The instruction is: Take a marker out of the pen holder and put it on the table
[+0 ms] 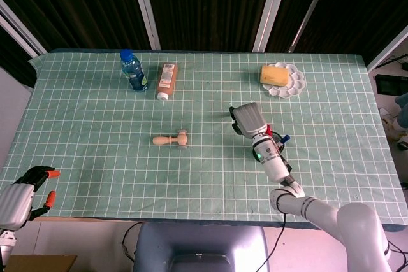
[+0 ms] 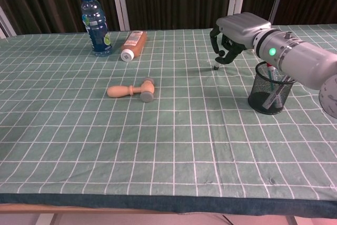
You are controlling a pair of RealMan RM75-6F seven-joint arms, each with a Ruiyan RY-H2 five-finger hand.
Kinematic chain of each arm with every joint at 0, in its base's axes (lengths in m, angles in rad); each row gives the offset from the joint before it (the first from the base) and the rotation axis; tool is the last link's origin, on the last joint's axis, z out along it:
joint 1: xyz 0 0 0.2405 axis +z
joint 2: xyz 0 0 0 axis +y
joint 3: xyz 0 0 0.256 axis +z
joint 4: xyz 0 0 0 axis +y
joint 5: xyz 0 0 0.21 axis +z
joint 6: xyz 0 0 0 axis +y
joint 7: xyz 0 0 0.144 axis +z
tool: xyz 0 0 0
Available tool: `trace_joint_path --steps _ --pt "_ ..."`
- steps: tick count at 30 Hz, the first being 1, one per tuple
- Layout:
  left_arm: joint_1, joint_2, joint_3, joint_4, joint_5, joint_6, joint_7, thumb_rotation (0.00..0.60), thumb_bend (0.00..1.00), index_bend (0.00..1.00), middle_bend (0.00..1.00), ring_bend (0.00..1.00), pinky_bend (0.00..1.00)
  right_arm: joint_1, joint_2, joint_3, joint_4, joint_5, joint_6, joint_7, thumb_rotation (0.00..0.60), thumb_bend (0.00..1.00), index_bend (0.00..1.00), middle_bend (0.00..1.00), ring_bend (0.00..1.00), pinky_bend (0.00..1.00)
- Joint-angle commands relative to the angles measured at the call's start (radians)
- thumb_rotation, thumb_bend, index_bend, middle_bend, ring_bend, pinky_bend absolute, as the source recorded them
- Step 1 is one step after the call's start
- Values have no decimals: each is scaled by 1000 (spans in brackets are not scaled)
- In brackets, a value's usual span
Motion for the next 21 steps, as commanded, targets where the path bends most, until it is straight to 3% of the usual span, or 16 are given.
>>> trace_joint_path --steps 1,5,9,11,14,18,21 --pt "0 0 0 -1 0 0 2 600 479 304 222 170 376 -11 34 1 -41 10 -16 26 600 437 423 1000 1000 999" --pt "-1 0 2 -3 1 -4 7 600 479 304 222 170 376 -39 106 0 -134 23 -24 51 600 271 195 1000 1000 987" --pt "-3 1 1 -4 -4 -10 11 600 479 304 223 170 377 -89 201 -6 -254 -7 25 118 600 217 114 1000 1000 977" --pt "-3 0 0 -4 -6 -11 12 600 479 304 223 171 377 -124 243 -9 -310 -45 88 169 600 217 130 1000 1000 970" --pt "-5 -1 1 -5 -8 -15 16 600 479 304 223 173 378 -202 319 -29 -404 -140 235 268 600 217 231 1000 1000 952" --pt "-5 -1 2 -8 -9 -17 25 600 479 304 224 174 378 -343 455 -88 -532 -258 441 363 600 217 318 1000 996 913" --pt "-6 -2 3 -9 -8 -20 32 600 479 305 224 174 378 -459 538 -134 -599 -297 576 402 600 217 383 968 939 867"
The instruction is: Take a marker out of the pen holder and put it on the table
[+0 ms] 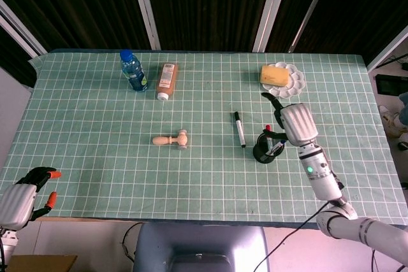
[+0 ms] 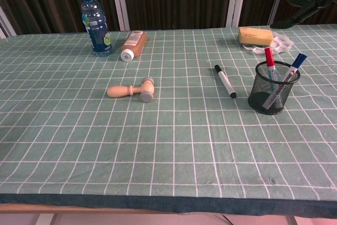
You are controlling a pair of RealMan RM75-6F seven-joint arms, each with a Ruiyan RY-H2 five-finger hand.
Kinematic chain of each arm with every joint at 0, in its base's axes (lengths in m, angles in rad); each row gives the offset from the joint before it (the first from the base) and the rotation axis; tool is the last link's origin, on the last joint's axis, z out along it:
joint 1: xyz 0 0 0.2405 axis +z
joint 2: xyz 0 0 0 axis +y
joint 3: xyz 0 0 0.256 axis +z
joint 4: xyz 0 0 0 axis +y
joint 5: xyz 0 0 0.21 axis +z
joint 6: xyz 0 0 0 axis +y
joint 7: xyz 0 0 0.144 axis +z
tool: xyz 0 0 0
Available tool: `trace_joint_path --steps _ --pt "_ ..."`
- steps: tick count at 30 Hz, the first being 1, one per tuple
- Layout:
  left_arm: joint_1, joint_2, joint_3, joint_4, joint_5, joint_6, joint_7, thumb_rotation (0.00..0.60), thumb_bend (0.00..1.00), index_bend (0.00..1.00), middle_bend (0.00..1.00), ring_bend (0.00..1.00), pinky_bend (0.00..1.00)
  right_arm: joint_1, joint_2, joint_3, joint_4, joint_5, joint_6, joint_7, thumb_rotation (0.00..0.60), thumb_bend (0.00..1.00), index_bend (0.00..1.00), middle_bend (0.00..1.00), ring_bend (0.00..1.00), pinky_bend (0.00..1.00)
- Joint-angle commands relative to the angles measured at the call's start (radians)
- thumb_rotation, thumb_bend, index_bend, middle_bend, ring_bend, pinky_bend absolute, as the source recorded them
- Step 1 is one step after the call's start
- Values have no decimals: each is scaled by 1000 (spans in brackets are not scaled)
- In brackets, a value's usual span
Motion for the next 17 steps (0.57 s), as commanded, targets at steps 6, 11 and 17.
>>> trace_joint_path --steps 6,11,17 --pt "2 -5 2 -5 2 2 29 600 480 304 224 175 379 -383 191 -164 -188 -63 356 66 600 201 409 591 513 598" --pt "1 -12 2 -9 3 4 57 600 479 304 224 175 379 -443 187 -196 -199 -9 328 50 600 149 170 212 159 190" --pt "2 -18 -1 -11 0 7 74 600 480 304 223 174 378 -448 201 -197 -220 -8 281 20 600 149 26 64 41 114"
